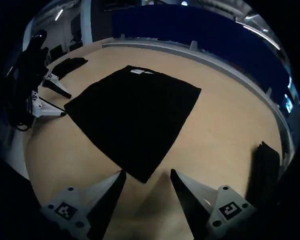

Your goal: Fold towel

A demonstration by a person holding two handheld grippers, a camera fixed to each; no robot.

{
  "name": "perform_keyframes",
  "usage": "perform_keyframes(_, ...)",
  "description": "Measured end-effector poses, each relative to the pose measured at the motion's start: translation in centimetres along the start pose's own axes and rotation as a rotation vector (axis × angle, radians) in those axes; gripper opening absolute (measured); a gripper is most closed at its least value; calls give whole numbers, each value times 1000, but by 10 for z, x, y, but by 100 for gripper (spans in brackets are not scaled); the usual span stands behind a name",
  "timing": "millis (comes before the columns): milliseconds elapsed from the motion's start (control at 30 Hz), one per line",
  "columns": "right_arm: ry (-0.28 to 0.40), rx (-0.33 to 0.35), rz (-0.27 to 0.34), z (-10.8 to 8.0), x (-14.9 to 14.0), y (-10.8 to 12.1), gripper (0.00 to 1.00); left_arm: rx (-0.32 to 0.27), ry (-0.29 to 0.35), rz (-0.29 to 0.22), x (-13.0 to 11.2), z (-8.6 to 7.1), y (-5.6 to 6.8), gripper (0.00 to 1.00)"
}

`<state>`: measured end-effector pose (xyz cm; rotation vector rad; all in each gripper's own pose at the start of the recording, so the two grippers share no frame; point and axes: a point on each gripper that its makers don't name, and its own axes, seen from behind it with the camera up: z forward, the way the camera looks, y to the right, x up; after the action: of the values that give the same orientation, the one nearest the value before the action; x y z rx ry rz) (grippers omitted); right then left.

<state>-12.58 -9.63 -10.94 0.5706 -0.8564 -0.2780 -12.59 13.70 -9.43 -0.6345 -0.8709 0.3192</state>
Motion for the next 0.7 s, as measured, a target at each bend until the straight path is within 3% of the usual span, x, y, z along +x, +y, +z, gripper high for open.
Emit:
perform_keyframes(233, -12, 16, -8, 1, -7, -4, 67, 2, -1, -6, 1, 0, 10, 60)
perform_keyframes(467, -12, 25, -4, 2, -8, -7, 58, 8, -3, -20, 1, 1, 11, 55)
perform_keyframes(700, -14, 34, -6, 2, -6, -10, 32, 16, -9, -33, 1, 0, 9, 49)
